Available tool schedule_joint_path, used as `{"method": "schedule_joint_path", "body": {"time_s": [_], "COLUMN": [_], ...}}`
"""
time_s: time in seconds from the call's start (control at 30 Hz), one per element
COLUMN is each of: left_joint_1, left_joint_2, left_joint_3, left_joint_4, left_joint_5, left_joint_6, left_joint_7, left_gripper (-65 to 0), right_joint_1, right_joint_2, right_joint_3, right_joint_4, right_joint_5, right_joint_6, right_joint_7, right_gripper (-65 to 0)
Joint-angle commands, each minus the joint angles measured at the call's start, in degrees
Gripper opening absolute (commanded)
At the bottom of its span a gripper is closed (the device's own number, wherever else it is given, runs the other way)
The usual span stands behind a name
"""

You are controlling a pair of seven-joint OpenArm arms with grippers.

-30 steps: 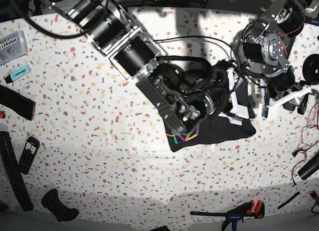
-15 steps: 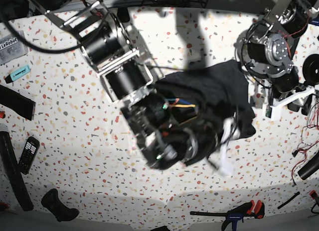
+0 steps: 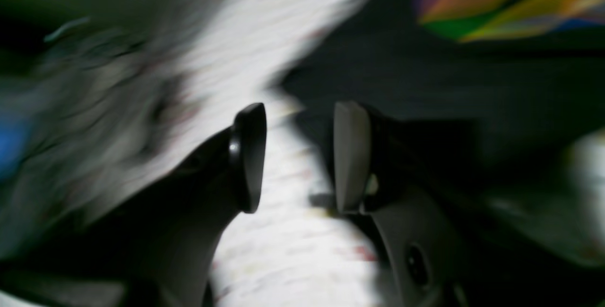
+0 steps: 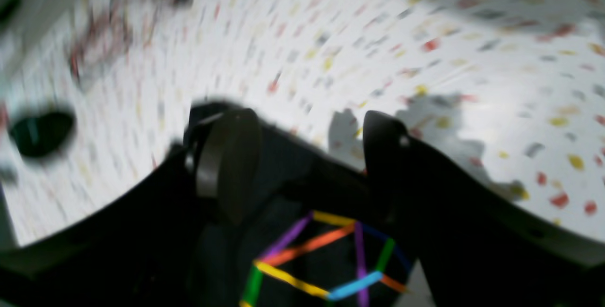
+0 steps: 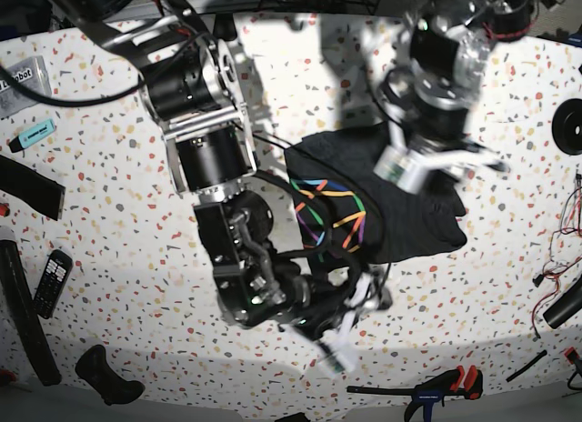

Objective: Fold the T-shirt properly
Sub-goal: 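Fold the lifted end with the right gripper over onto the left-held end, then flatten the folded bundle with both grippers and release it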

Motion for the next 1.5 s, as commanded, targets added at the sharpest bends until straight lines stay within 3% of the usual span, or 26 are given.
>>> {"method": "schedule_joint_path", "body": {"time_s": [0.0,0.07,0.17,0.27,0.33,0.43,0.5,0.63,0.77,0.87,1.1,1.3,1.47], "left_joint_1": [-0.5,-0.5,-0.5,-0.5,-0.5,-1.3,-1.6,-1.9,-2.0,-2.3,-4.9,-6.3,-6.7], "left_joint_2": [0.0,1.7,4.2,6.1,6.7,6.8,6.4,4.0,0.5,-1.2,-1.1,-0.7,-0.6], "left_joint_3": [0.1,0.2,0.2,0.2,0.2,-0.4,-1.4,-3.1,-3.5,-3.5,-3.5,-3.5,-3.5], "left_joint_4": [0.3,-1.3,-4.3,-8.4,-12.7,-20.2,-24.5,-29.7,-30.8,-30.9,-30.9,-30.9,-30.9], "left_joint_5": [-1.1,-4.7,-5.9,-6.0,-2.4,4.0,8.2,13.0,12.1,11.0,10.8,7.8,7.8], "left_joint_6": [-0.7,-2.5,-2.7,-2.8,-2.6,2.2,3.7,3.8,3.8,3.9,3.8,3.8,3.8], "left_joint_7": [-2.5,-3.8,-4.0,-5.3,-7.8,-8.6,-8.2,-9.4,-13.9,-16.1,-17.2,-19.5,-19.5], "left_gripper": [-41.8,-41.8,-41.8,-41.8,-41.8,-41.8,-41.8,-41.8,-41.8,-41.8,-41.8,-41.8,-41.8], "right_joint_1": [2.1,2.1,2.1,2.1,2.1,1.7,1.6,1.6,1.4,-0.1,-11.7,-22.4,-29.5], "right_joint_2": [0.1,0.2,0.2,0.2,0.3,0.7,1.2,2.3,2.7,3.2,6.7,11.1,13.1], "right_joint_3": [-0.9,-2.8,-4.7,-5.5,-5.5,-5.5,-5.5,-5.5,-5.5,-5.5,-5.5,-5.5,-5.5], "right_joint_4": [0.2,-1.6,-5.8,-11.0,-14.2,-16.3,-16.3,-16.0,-15.9,-15.3,-4.2,12.8,21.7], "right_joint_5": [-0.3,-2.5,-7.5,-13.7,-15.4,-16.4,-16.2,-12.5,-8.2,-5.1,-3.8,6.1,6.6], "right_joint_6": [0.4,0.4,0.4,-3.9,-5.9,-5.9,-5.9,-5.3,0.4,0.4,0.4,0.4,0.4], "right_joint_7": [2.1,4.6,10.2,13.9,14.6,13.7,11.8,8.3,3.5,1.0,-1.0,-8.4,-8.7], "right_gripper": [-28.0,-28.0,-28.0,-28.0,-28.0,-28.0,-28.0,-28.0,-28.0,-28.0,-28.0,-28.0,-28.0]}}
